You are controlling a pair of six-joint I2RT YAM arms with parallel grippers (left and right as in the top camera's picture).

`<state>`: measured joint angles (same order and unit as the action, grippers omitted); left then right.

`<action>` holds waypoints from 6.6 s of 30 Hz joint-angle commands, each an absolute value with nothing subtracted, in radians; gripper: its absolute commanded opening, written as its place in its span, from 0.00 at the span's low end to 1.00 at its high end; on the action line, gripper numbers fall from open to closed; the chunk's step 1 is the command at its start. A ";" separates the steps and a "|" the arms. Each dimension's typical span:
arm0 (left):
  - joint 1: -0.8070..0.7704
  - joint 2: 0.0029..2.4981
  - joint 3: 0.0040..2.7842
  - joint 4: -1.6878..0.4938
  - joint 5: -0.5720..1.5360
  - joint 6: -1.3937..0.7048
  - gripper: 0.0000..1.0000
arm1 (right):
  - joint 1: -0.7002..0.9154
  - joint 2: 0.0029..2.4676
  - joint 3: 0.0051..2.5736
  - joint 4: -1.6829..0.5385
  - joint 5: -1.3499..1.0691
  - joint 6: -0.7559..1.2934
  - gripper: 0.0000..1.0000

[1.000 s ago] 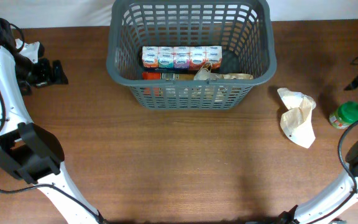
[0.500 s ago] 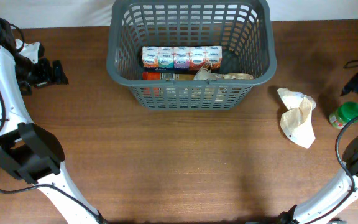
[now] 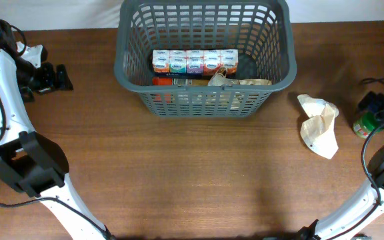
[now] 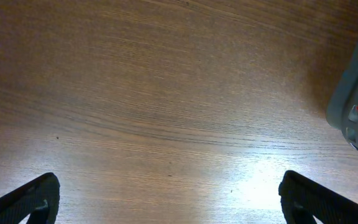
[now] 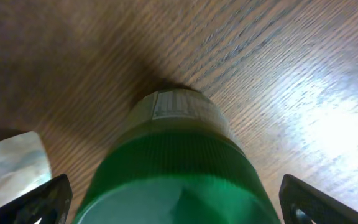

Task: Pack container
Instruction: 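Reach the right gripper to the green-lidded jar and grasp it, then lift the jar with the right gripper and carry it over the basket, then open the right gripper to drop the jar into the basket, then move the right gripper to the white paper bag and grasp it, then lift the paper bag with the right gripper and carry it into the basket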

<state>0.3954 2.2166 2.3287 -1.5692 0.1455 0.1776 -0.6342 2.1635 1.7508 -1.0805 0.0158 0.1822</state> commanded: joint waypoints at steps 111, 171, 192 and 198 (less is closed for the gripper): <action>0.400 2.223 2.324 -1.567 0.142 0.170 0.99 | -0.129 1.852 2.975 -1.627 0.322 0.138 0.95; 0.400 2.223 2.324 -1.567 0.142 0.169 0.99 | -0.435 1.879 2.104 -1.386 -0.351 -0.044 0.04; 0.400 2.223 2.324 -1.567 0.142 0.169 0.99 | 0.270 2.046 2.851 -1.451 -0.311 -0.057 0.04; 0.400 2.223 2.324 -1.567 0.142 0.169 0.99 | 0.360 2.261 2.819 -1.369 -0.302 -0.056 0.04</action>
